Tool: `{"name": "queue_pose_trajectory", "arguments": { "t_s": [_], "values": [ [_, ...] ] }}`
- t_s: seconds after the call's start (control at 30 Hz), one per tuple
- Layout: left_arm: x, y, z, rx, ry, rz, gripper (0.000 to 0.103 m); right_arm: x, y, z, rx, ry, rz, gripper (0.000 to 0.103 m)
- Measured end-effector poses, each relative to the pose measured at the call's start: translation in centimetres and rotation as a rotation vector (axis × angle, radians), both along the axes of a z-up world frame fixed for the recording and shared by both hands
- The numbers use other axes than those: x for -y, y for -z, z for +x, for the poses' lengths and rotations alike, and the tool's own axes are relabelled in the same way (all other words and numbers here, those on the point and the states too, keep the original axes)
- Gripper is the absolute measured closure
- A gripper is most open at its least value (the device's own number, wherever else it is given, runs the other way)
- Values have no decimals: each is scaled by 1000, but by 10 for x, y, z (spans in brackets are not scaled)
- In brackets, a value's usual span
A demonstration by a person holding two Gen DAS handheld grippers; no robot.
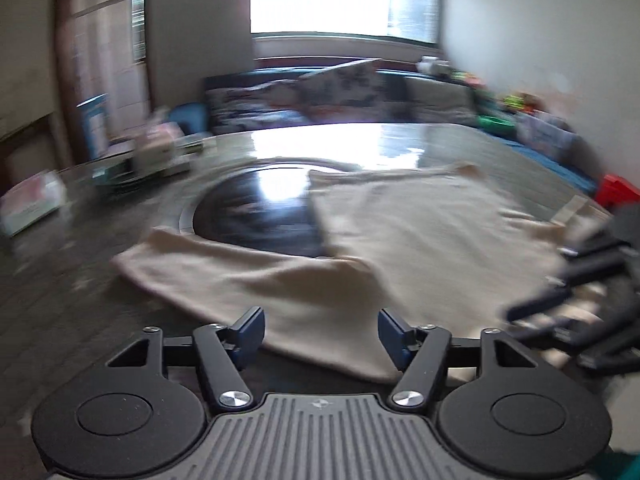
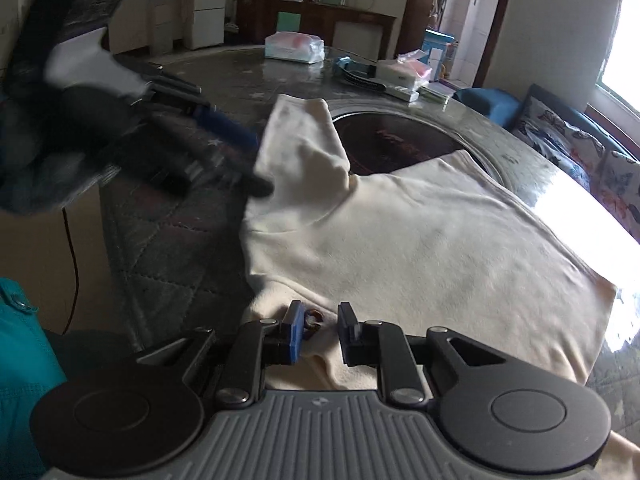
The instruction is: Fold clothes
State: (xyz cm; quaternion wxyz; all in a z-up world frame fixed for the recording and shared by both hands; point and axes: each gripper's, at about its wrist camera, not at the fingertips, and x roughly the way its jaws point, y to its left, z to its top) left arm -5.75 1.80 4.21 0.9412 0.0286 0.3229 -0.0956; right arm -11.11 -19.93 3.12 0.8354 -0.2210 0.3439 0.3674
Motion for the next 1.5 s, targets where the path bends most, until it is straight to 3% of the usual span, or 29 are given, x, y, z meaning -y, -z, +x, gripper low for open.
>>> {"name": "queue_pose_trajectory", "arguments": {
  "t_s": [0.23, 0.33, 0.5, 0.53, 0.6, 0.73, 0.83, 0.97, 1.23, 1.3, 1.43, 1.5],
  "values": [
    [-58, 5, 58, -11, -350, -28, 37, 3, -9, 1, 18, 27, 13, 86],
    [-75, 8, 76, -26, -423, -57, 43, 6, -10, 0, 19, 37, 14, 86],
    [-89, 15, 96, -67, -468, -103, 50, 13, -11, -1, 21, 69, 15, 86],
    [-89, 17, 98, -75, -473, -105, 60, 15, -12, -1, 22, 76, 17, 86],
    [-90, 20, 100, -89, -471, -115, 65, 19, -13, 0, 23, 92, 22, 86],
    [-92, 21, 100, -71, -464, -146, 93, 25, -16, 0, 28, 121, 38, 85],
    [-93, 12, 93, -29, -447, -197, 99, 30, -17, -1, 34, 143, 52, 85],
    [-77, -15, 78, 46, -368, -222, 100, 39, -20, -1, 41, 180, 75, 85],
    [-12, -67, 39, 223, -123, -228, 100, 67, -23, 3, 52, 300, 142, 85],
    [-9, -65, 39, 223, -141, -204, 98, 71, -24, 1, 60, 313, 146, 85],
    [-20, -45, 47, 140, -229, -167, 97, 75, -25, -2, 75, 308, 142, 84],
    [-29, -34, 47, 117, -282, -124, 90, 72, -25, 0, 75, 296, 136, 84]
  ]
}}
